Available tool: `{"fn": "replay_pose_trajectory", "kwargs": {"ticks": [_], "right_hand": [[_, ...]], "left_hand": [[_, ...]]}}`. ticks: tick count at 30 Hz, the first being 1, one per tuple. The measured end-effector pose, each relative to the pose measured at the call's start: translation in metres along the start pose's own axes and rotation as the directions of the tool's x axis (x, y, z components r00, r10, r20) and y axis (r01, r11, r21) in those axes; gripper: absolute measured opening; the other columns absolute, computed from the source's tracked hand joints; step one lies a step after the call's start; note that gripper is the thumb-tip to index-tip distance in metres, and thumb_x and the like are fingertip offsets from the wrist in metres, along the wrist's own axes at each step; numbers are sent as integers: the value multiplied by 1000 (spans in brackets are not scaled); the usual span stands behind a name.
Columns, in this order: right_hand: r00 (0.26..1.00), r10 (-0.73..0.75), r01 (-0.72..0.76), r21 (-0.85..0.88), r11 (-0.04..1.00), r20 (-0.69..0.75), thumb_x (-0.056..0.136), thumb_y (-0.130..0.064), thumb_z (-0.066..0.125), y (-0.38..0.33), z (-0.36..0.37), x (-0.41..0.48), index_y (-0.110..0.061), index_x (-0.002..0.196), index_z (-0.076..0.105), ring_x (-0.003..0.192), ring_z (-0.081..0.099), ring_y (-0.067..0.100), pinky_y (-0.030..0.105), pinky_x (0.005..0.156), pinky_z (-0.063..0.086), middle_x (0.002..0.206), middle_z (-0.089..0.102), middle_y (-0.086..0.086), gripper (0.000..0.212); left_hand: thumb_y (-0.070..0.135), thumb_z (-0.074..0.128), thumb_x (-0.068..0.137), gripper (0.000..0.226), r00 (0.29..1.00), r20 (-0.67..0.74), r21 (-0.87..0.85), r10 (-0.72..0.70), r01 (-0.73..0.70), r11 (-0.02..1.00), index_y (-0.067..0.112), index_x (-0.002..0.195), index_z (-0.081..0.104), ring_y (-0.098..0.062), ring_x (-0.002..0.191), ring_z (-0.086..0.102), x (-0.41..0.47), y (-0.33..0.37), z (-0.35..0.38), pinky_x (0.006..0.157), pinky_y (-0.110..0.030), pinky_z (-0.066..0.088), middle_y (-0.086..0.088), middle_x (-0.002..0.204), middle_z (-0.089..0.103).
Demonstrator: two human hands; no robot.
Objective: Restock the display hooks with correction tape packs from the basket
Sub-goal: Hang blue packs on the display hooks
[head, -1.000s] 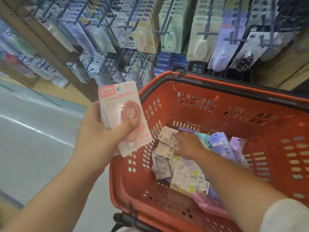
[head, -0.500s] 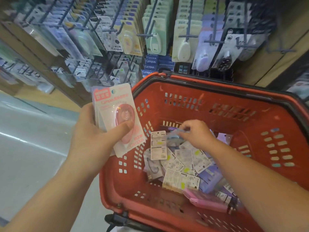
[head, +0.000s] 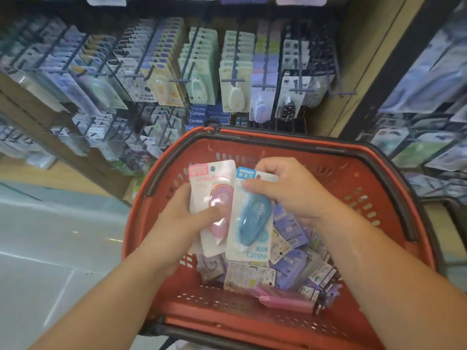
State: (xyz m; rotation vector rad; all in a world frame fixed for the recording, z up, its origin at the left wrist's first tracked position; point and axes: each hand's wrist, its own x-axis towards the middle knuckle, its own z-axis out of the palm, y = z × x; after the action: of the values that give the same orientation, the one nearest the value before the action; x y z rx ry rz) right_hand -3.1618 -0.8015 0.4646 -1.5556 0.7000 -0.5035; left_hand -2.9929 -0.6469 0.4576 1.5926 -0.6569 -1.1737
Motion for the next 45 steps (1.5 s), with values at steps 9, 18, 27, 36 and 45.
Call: {"fn": "replay_pose_trajectory", "kwargs": {"ticks": [9, 18, 27, 36, 45], "right_hand": [[990, -32, 22, -74, 997, -135, 86, -19, 81, -5, 31, 1, 1, 75, 60, 60, 53, 6, 21, 53, 44, 73, 60, 1, 31], [994, 54, -51, 28, 998, -98, 95, -38, 70, 5, 50, 16, -15, 82, 63, 72, 61, 18, 37, 61, 52, 83, 64, 4, 28], [611, 779, -377, -815, 440, 138, 105, -50, 49, 165, 11, 1, -8, 82, 55, 69, 48, 22, 32, 71, 39, 81, 52, 6, 48], [605, 749, -157, -882, 444, 269, 92, -34, 73, 191, 34, -14, -11, 70, 48, 64, 39, 22, 31, 55, 27, 68, 39, 4, 40], [960, 187, -270, -526, 806, -207, 100, -23, 65, 159, -2, 11, -17, 81, 54, 76, 50, 20, 37, 68, 43, 88, 50, -1, 23]], "left_hand": [[41, 92, 52, 94, 999, 49, -37, 4, -2, 999, 17, 137, 57, -32, 111, 75, -2, -1, 0, 85, -49, 62, -9, 125, 76], [21, 91, 47, 85, 998, -12, 7, 64, -64, 998, 15, 128, 66, -33, 105, 77, 1, -6, -13, 81, -48, 65, -9, 115, 79], [34, 97, 41, 103, 976, -197, 144, 87, -59, 988, 22, 136, 58, -25, 109, 76, 1, -9, -43, 94, -57, 60, 0, 123, 77], [34, 98, 39, 100, 978, -194, 121, 71, -48, 992, 26, 130, 56, -25, 109, 76, 0, -14, -38, 92, -59, 60, 2, 123, 77], [34, 94, 39, 91, 980, -192, 104, 58, -38, 994, 30, 123, 61, -24, 104, 78, -2, -6, -34, 88, -58, 62, 3, 118, 79]]}}
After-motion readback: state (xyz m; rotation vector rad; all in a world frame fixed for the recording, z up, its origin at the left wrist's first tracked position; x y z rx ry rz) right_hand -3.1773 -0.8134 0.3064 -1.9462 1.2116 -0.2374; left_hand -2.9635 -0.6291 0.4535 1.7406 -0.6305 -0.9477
